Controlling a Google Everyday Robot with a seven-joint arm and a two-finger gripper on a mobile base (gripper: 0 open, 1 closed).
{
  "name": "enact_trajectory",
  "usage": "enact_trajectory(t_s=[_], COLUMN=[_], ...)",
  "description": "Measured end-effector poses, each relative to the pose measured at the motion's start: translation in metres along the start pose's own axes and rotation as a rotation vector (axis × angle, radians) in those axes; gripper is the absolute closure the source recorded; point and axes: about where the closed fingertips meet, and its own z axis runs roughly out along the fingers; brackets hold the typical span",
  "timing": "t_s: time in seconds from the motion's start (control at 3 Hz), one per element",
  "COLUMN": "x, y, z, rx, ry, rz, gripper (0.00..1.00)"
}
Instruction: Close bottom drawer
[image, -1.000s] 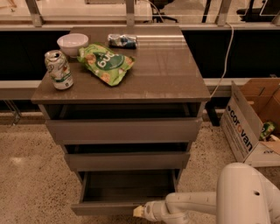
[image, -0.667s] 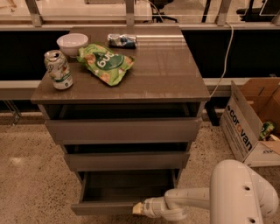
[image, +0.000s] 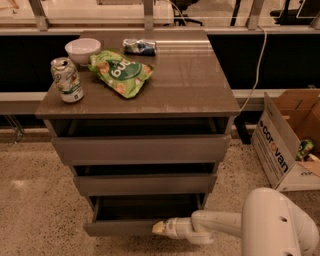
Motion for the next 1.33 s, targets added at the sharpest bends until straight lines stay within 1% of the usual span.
enact_trajectory(t_s=[0.33, 0.67, 1.0, 1.33], x=[-0.026, -0.064, -0.089, -0.085], y=[0.000, -0.001, -0.006, -0.004], z=[0.000, 0.000, 0.003, 0.003], rx=[-0.021, -0.039, -0.052, -0.064], ry=[-0.047, -0.108, -0.157, -0.166], rz=[0.018, 0.044, 0.062, 0.052], gripper=[1.00, 1.00, 1.00, 1.00])
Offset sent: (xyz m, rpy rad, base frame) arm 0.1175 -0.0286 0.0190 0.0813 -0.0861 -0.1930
